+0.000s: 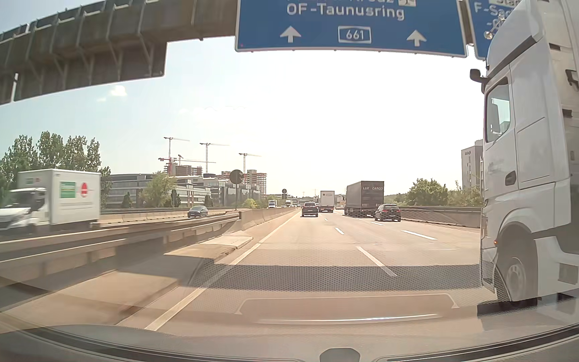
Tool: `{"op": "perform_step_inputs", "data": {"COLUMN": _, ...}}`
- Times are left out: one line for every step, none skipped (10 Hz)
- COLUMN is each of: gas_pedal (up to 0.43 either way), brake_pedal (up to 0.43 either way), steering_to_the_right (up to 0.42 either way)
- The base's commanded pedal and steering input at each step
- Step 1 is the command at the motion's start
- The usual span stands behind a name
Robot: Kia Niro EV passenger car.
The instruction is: Follow the waypoints while adhering to traffic rules and regulations
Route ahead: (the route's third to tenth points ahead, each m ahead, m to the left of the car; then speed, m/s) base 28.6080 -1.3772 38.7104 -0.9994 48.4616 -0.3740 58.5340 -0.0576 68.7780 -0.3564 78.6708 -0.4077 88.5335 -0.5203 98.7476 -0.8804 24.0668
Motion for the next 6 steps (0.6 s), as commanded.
{"op": "perform_step_inputs", "data": {"gas_pedal": 0.209, "brake_pedal": 0.03, "steering_to_the_right": 0.0}}
{"op": "perform_step_inputs", "data": {"gas_pedal": 0.209, "brake_pedal": 0.03, "steering_to_the_right": 0.0}}
{"op": "perform_step_inputs", "data": {"gas_pedal": 0.209, "brake_pedal": 0.03, "steering_to_the_right": 0.0}}
{"op": "perform_step_inputs", "data": {"gas_pedal": 0.209, "brake_pedal": 0.03, "steering_to_the_right": -0.001}}
{"op": "perform_step_inputs", "data": {"gas_pedal": 0.209, "brake_pedal": 0.03, "steering_to_the_right": -0.001}}
{"op": "perform_step_inputs", "data": {"gas_pedal": 0.209, "brake_pedal": 0.03, "steering_to_the_right": -0.001}}
